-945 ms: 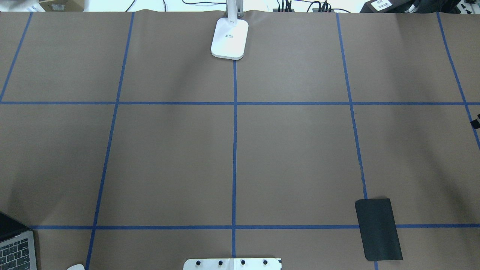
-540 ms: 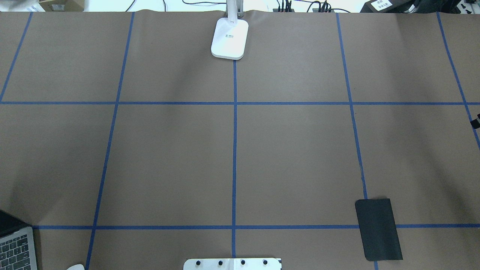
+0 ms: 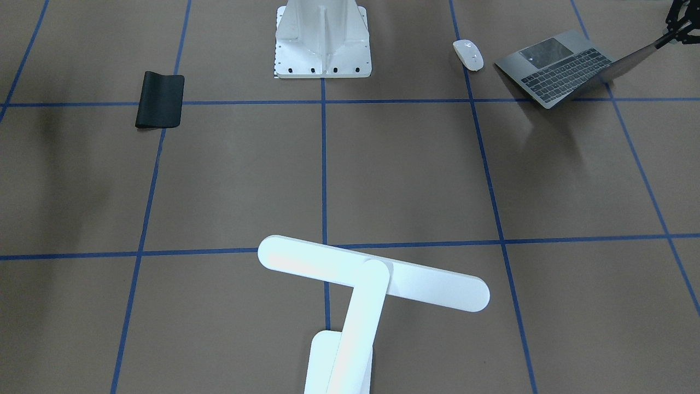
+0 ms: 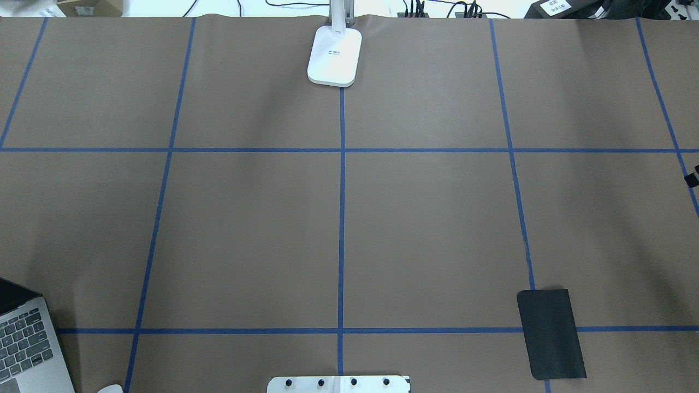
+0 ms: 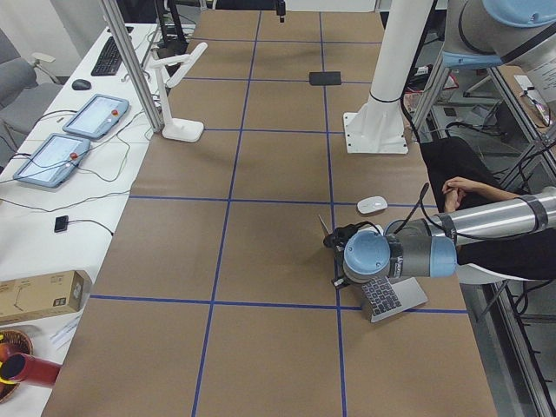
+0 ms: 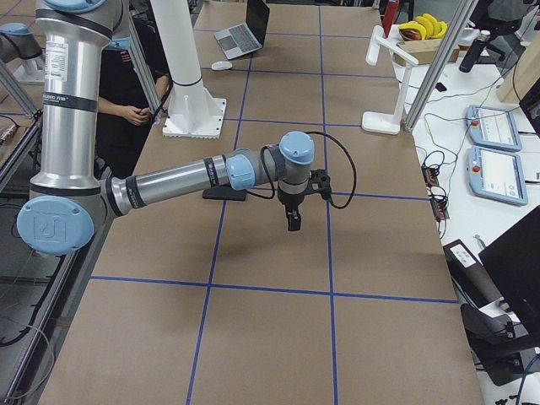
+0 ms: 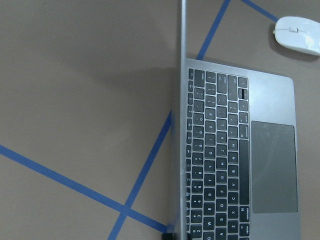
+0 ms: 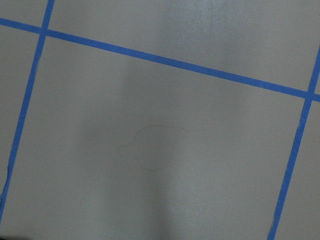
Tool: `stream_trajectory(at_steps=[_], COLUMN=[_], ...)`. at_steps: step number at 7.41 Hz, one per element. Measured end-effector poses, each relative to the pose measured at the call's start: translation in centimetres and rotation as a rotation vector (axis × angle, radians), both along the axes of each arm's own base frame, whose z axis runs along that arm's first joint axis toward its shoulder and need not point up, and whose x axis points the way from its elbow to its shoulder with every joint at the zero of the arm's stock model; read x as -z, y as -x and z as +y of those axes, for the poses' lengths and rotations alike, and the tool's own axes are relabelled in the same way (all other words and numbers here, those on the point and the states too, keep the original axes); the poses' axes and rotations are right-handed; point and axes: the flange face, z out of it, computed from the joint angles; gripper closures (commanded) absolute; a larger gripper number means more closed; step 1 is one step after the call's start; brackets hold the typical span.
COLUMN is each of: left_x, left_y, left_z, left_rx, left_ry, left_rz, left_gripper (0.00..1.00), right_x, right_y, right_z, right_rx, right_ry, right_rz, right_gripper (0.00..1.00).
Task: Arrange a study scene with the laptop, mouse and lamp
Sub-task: 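Drag the open laptop by its lid away from the robot toward the lamp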
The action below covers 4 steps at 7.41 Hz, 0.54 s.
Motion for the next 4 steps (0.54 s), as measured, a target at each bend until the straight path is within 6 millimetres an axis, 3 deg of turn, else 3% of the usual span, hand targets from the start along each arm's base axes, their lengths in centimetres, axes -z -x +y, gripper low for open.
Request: stream_trajectory(at_steps=[4], left_x=[1.3], left_y=[2.5], left_z=[-4.3], left_rx=[0.108], left_ry=[0.090], left_rz=[0.017], left_gripper=[0.91], right_x=[0.8], right_y=[0.2], right_z=[-0.7], right_rx=[-0.001], right_ry=[-0.015], right_rz=[-0.007], right_gripper=[0.00])
